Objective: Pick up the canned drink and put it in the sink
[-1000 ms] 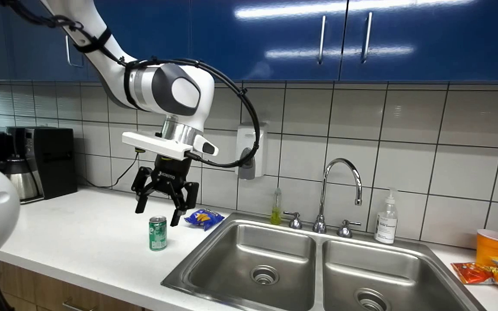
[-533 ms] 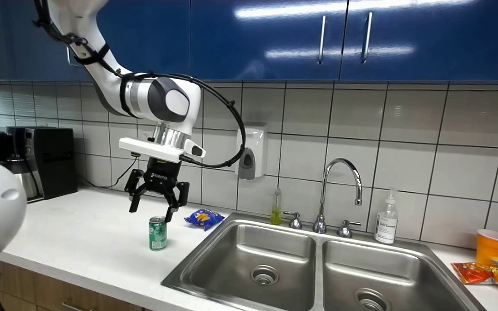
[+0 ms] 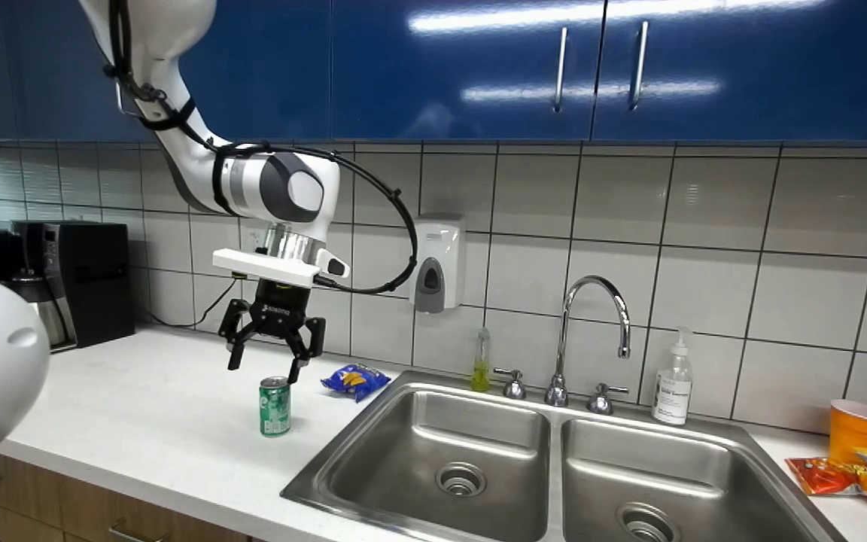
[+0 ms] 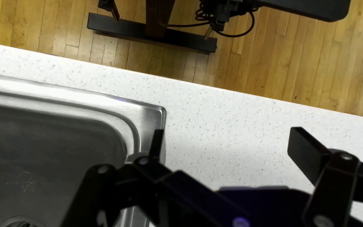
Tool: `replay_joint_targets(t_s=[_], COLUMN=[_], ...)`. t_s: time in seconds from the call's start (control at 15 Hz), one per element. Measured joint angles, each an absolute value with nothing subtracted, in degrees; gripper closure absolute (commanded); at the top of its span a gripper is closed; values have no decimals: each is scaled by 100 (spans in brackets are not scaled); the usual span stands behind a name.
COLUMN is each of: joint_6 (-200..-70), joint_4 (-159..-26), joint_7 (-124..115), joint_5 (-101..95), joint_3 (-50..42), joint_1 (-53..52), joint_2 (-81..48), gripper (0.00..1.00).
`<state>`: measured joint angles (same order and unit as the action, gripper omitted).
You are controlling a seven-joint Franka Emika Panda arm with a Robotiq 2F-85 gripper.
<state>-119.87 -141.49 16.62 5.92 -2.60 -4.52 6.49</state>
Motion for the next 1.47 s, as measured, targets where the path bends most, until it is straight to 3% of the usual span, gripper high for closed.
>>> replay_joint_targets(t_s=[1.47], joint_6=[-12428], joint_4=[-13253], joint_7=[1680], joint_5=[609], joint_3=[289], joint_1=[-454], joint_2=[-810], gripper=[0])
